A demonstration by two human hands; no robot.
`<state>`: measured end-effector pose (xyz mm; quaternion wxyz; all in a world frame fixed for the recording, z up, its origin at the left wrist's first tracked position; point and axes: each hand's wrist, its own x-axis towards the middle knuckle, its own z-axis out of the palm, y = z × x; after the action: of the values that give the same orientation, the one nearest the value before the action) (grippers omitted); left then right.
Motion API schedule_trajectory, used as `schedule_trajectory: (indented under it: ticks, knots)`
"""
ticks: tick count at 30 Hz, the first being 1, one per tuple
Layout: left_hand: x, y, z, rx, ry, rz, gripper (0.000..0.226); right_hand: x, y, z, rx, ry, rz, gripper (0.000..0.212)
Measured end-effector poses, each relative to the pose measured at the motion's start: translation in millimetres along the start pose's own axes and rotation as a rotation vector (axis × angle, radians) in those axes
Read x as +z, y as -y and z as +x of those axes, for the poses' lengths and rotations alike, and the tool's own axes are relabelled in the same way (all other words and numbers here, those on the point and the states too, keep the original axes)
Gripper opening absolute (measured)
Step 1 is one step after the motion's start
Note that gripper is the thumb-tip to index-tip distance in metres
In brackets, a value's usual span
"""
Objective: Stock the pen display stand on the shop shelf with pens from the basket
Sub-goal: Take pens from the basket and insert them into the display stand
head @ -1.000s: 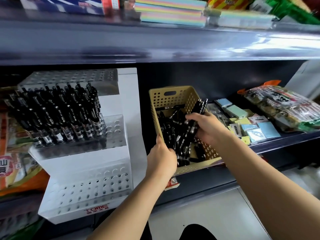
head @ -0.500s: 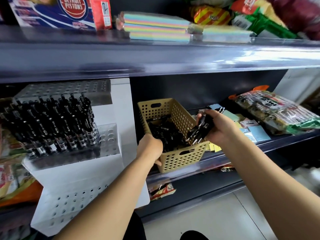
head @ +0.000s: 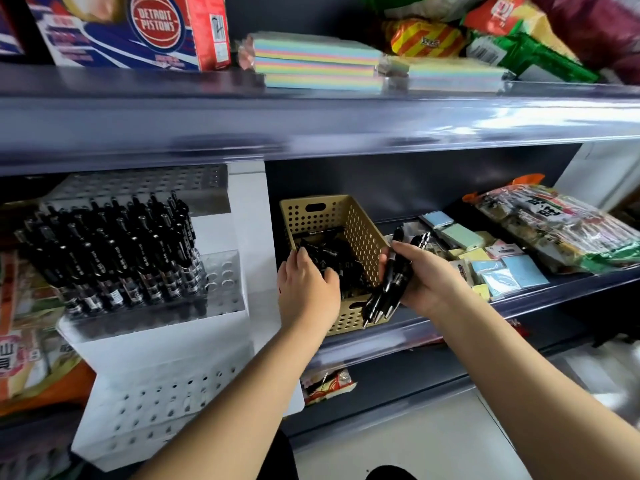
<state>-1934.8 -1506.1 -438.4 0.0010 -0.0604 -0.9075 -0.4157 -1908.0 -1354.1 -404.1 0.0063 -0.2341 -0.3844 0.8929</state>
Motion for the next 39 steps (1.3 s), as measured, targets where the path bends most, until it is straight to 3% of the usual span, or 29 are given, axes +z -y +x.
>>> schedule_trajectory:
  ticks: [2, 4, 7, 10, 13, 18, 29, 39]
  knots:
    - [-9, -10, -15, 0.171, -0.034, -0.052, 0.052, 4, -7, -5, -0.006, 0.018, -0.045, 0.008]
    - [-18, -18, -31, 0.227, 0.093, -0.087, 0.052, 10, -13, -13, -0.013, 0.043, -0.085, 0.013]
    - [-29, -22, -53, 0.090, 0.442, -0.273, 0.054, 22, -26, -30, -0.009, 0.090, -0.161, 0.015]
    - [-39, -18, -70, 0.001, 0.595, -0.553, 0.033, 33, -41, -49, -0.030, 0.091, -0.260, 0.009]
    - [-49, -11, -80, 0.004, 0.538, -0.568, 0.010, 41, -52, -64, -0.065, 0.104, -0.320, 0.009]
    - [-58, 8, -94, 0.012, 0.399, -0.555, 0.017, 52, -62, -84, -0.144, 0.182, -0.447, 0.020]
    - [-95, 38, -124, 0.042, 0.095, -0.598, 0.017, 68, -83, -114, -0.175, 0.423, -0.711, 0.012]
    - [-126, 60, -127, 0.060, -0.048, -0.590, 0.014, 97, -101, -114, -0.149, 0.457, -0.614, 0.019]
